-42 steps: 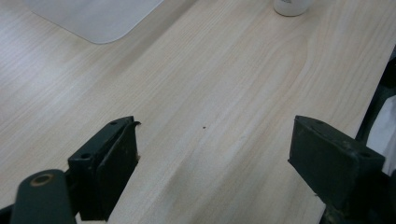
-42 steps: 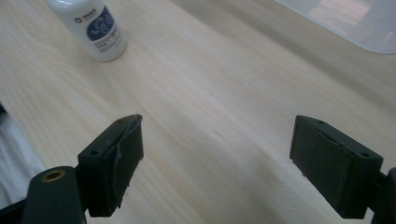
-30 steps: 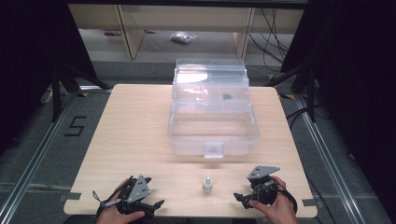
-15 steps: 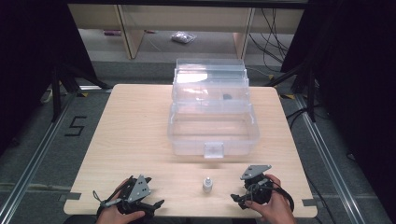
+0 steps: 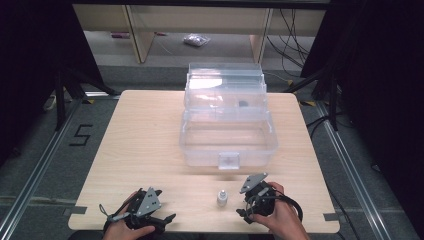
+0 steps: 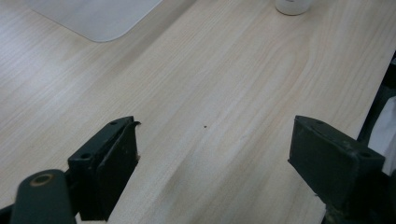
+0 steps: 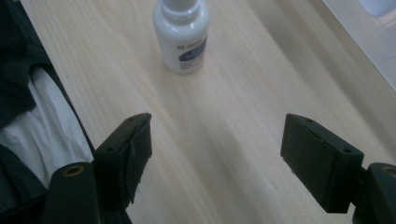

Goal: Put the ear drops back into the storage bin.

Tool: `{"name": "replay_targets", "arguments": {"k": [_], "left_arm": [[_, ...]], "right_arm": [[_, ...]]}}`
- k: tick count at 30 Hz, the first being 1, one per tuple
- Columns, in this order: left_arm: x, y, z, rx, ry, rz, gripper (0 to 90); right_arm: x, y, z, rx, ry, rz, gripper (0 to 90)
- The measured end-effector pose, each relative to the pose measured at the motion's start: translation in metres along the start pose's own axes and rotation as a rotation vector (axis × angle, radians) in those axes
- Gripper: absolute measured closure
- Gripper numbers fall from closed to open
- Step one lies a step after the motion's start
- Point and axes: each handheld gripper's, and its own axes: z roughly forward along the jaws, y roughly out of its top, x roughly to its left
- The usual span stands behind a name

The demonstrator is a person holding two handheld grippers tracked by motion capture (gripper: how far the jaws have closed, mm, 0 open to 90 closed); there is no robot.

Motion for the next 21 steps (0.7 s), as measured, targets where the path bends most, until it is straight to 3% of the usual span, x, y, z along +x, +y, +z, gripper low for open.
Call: {"name": "replay_targets", "arguments": {"k": [1, 5, 7, 8, 16, 19, 21], "left_arm": [[0.0, 0.0, -0.001, 0.016, 0.008, 0.011, 15.0], [-0.001, 0.0, 0.0, -0.007, -0.004, -0.011, 14.9], [0.0, 0.0, -0.001, 0.015, 0.009, 0.01, 15.0], [0.0, 0.0, 0.0, 0.002, 0.005, 0.0, 15.0], [0.0, 0.0, -0.001, 0.004, -0.01, -0.002, 15.0], [-0.001, 0.0, 0.0, -0.005, -0.001, -0.008, 15.0], [0.0, 0.0, 0.0, -0.001, 0.003, -0.002, 15.0]], "right_arm": [[0.0, 0.002, 0.0, 0.005, -0.003, -0.006, 25.7], [0.003, 0.008, 0.005, 0.023, 0.0, -0.029, 26.7], [0.004, 0.011, 0.005, 0.033, 0.004, -0.048, 27.3], [0.005, 0.013, 0.005, 0.042, 0.003, -0.033, 27.4], [0.008, 0.029, 0.011, 0.055, 0.017, -0.081, 28.5], [0.01, 0.036, 0.014, 0.062, 0.024, -0.113, 29.8], [0.012, 0.041, 0.015, 0.071, 0.027, -0.109, 31.2]]}}
